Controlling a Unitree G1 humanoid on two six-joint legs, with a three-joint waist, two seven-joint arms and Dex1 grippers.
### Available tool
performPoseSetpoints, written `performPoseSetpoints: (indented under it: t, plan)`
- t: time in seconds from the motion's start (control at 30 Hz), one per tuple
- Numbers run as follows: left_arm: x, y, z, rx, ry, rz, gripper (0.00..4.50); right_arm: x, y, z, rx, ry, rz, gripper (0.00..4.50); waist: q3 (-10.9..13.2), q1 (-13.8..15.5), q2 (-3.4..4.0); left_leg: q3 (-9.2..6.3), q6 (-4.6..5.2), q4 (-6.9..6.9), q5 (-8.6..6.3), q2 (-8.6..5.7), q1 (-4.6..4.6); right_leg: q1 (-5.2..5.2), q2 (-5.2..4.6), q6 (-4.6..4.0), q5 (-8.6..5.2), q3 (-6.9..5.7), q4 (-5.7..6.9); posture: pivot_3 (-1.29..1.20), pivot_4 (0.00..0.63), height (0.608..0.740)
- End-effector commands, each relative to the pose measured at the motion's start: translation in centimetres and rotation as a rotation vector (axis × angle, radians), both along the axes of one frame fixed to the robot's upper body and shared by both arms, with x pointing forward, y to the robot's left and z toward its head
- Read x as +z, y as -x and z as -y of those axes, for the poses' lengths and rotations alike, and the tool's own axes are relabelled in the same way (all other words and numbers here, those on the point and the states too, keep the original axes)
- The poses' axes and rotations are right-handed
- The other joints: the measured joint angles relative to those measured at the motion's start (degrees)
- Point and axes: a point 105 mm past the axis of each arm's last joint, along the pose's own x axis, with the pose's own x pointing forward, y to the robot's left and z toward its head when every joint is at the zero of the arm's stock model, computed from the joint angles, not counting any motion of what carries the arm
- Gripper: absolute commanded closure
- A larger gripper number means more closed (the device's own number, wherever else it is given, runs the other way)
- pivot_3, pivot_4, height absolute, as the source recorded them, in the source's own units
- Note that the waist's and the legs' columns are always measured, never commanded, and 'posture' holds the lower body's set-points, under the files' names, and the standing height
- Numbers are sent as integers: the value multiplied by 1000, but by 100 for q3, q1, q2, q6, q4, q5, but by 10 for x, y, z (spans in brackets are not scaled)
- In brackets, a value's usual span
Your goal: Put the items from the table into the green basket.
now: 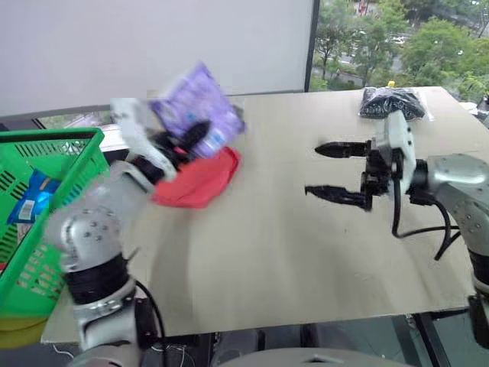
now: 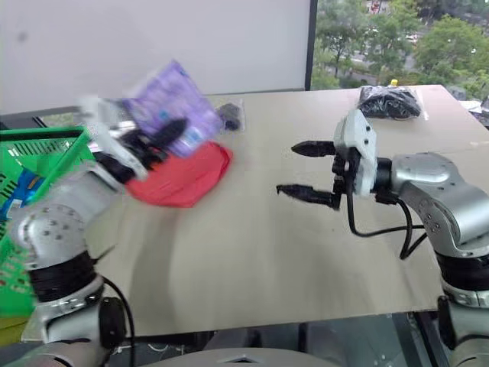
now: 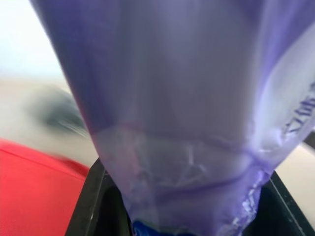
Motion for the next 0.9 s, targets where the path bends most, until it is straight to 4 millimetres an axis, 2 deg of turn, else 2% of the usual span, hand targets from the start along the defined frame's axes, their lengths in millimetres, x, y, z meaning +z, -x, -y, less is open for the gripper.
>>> performPoseSetpoints:
  t: [0.03,0.1,0.13,0.23,0.4,0.43,0.47,0.5,0.63,0.67,0.8,0.83,0.87,0.9]
  plan:
    - [34,16,-65,369,-122,118,2616,14,0,-2,-9,-34,130,23,-9,60,-15,0,-2,-2,1,0,1,0,0,-1,0,0,0,296,0,740]
    - [43,30,-107,589,-214,107,2616,23,-3,-10,-14,-87,152,23,-14,143,-26,-3,-10,-7,5,2,5,0,2,-9,4,-2,2,315,0,740]
    - [43,36,-122,660,-279,86,2616,26,-1,-14,3,-109,158,23,-16,184,-29,-5,-13,-11,8,1,6,0,2,-11,5,-8,2,322,0,740]
    - [29,51,-160,840,-266,-9,2616,20,4,-22,35,-99,162,23,-21,382,-37,-17,-15,-17,8,0,7,0,0,-15,3,-34,1,334,0,740]
    - [9,71,-191,1026,-262,-106,2616,19,0,-25,34,-112,149,23,-44,708,-74,-69,-16,-17,8,-1,-17,3,-4,-21,1,-64,-21,340,0,740]
    - [-1,72,-196,1027,-211,-139,2616,19,0,-25,35,-111,149,23,-49,757,-81,-71,-16,-16,8,-1,-20,3,-5,-22,1,-67,-23,340,0,740]
    - [-9,71,-198,1009,-180,-156,1986,18,-1,-25,32,-108,151,0,-52,812,-85,-75,-17,-17,8,-2,-21,4,-7,-23,0,-71,-24,339,0,740]
    - [-13,69,-198,992,-156,-164,1674,18,-1,-25,29,-105,151,0,-52,852,-85,-73,-17,-17,8,-2,-19,4,-8,-24,0,-71,-25,338,0,740]
    - [-4,58,-185,903,-85,-97,75,16,-2,-22,16,-99,136,0,-64,1021,-103,-80,-25,-17,13,0,-22,7,-9,-31,-1,-86,-27,333,0,740]
    - [0,56,-180,877,-96,-71,75,16,-3,-21,10,-96,134,0,-66,1046,-107,-84,-25,-17,13,1,-24,7,-9,-32,-2,-89,-26,333,0,740]
    - [27,35,-139,702,-129,67,75,13,-8,-9,-92,-67,159,0,-69,1134,-111,-86,-26,-19,12,1,-25,6,-11,-37,-2,-94,-29,302,0,740]
    - [30,26,-121,607,-127,86,75,12,-7,-4,-115,-61,158,0,-69,1166,-112,-86,-26,-19,12,1,-27,6,-12,-37,-2,-95,-32,302,0,740]
    - [28,13,-94,458,-101,78,75,11,-8,4,-157,-52,153,0,-70,1201,-113,-88,-26,-18,12,1,-29,6,-14,-37,-2,-99,-34,260,0,740]
    - [23,2,-55,250,-71,57,75,8,-8,15,-213,-32,147,0,-72,1221,-114,-88,-26,-18,12,0,-32,7,-16,-37,-1,-104,-35,260,0,740]
